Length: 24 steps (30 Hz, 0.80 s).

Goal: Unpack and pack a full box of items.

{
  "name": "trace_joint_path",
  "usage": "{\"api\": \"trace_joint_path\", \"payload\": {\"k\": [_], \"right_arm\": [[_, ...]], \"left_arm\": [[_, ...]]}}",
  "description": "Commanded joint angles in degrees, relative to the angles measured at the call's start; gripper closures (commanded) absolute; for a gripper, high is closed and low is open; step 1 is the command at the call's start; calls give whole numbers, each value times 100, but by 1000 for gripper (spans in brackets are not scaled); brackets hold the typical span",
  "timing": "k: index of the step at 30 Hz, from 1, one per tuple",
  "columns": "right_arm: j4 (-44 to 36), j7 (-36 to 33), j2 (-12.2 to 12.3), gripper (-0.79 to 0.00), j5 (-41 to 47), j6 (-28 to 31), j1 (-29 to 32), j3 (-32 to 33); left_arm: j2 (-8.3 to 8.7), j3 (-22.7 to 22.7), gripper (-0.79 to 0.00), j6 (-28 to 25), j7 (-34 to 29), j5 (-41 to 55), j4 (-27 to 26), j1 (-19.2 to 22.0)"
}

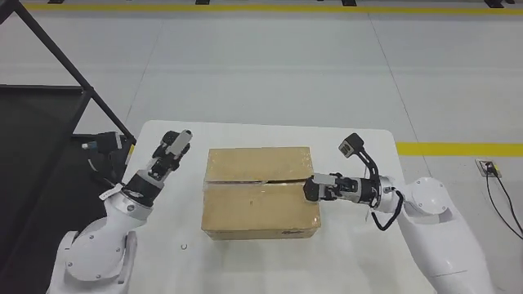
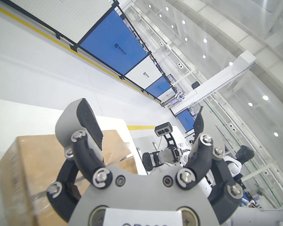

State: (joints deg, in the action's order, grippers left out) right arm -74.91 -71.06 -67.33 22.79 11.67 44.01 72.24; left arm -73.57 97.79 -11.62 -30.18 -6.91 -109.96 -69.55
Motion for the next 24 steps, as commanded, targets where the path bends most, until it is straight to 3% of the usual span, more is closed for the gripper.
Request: {"api": "trace_joint_path", "payload": {"k": [1,6,16,24], "right_arm": [[47,151,-45,-785,-68,26,-173,-216],[311,137,-170,-785,-74,-27,-702,-740],[809,295,-473,-785,-207,-449,-1586,-1740],[1032,1087,-833,-785,-544,-813,-2269,-2574]], "left_arm": [[49,533,-785,-160,-297,311,111,-246],[132,896,-785,-281,-632,231,562,-523],[205,521,-785,-242,-800,118,1248,-187],[255,345,-785,-325,-852,175,1500,-111]]}}
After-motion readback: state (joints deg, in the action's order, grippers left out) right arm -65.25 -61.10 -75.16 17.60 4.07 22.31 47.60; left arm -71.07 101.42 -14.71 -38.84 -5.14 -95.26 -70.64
